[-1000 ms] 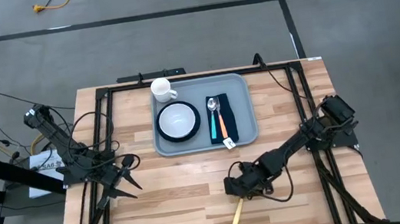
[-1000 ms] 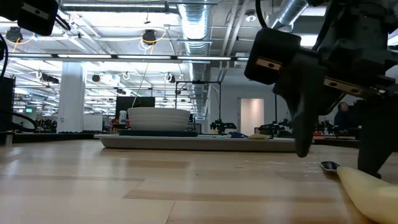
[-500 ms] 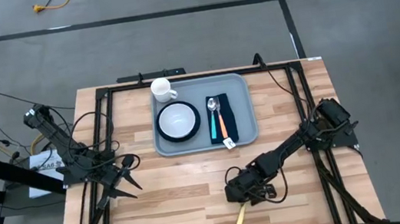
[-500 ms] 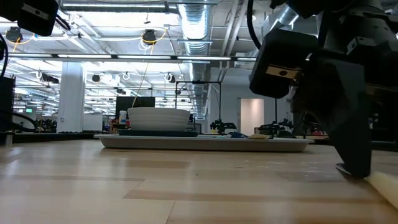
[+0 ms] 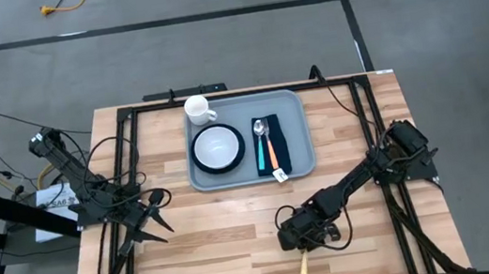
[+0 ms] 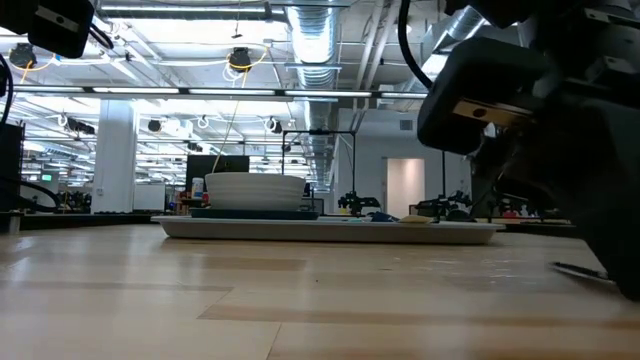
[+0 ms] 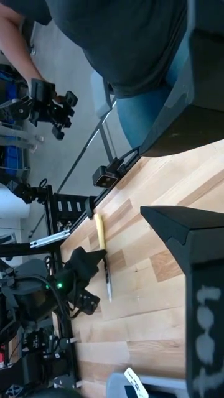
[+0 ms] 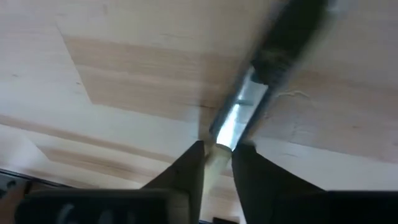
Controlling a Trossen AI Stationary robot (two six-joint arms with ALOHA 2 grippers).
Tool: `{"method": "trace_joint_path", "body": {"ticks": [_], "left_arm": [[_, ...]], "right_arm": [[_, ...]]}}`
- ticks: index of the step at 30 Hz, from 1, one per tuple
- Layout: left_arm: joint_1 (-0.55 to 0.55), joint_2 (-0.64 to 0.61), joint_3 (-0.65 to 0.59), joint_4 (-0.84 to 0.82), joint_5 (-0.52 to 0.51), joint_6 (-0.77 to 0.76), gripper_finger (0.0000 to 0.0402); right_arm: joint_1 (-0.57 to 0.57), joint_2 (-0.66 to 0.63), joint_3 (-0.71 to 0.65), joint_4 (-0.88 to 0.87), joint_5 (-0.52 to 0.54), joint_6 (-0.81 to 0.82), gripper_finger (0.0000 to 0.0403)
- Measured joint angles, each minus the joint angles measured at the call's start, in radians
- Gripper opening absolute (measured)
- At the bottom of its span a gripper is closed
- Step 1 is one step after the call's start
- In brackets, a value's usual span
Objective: Set up tray
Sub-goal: Put the yellow knife on the dark blue napkin to the right of the orange fork
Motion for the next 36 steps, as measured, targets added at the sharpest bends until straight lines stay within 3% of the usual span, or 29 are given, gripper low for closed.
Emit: {"method": "trace_joint_path", "body": {"ticks": [7,17,26,36], "left_arm": [[0.0,0.0,0.0,0.0,0.0,0.0,0.0126],[0.0,0.0,0.0,-0.004,-0.001,0.0,0.0126],[0.0,0.0,0.0,-0.007,-0.006,0.001,0.0126],[0.0,0.0,0.0,-0.01,-0.005,0.001,0.0126]], "right_arm": [[-0.019,0.0,0.001,-0.021,-0.001,-0.113,0.0018],[-0.032,-0.018,0.001,-0.031,0.015,-0.15,0.0018],[-0.033,-0.07,0.077,-0.193,0.143,-0.157,0.0017],[-0.037,-0.183,0.124,-0.379,0.177,-0.149,0.0016]]}}
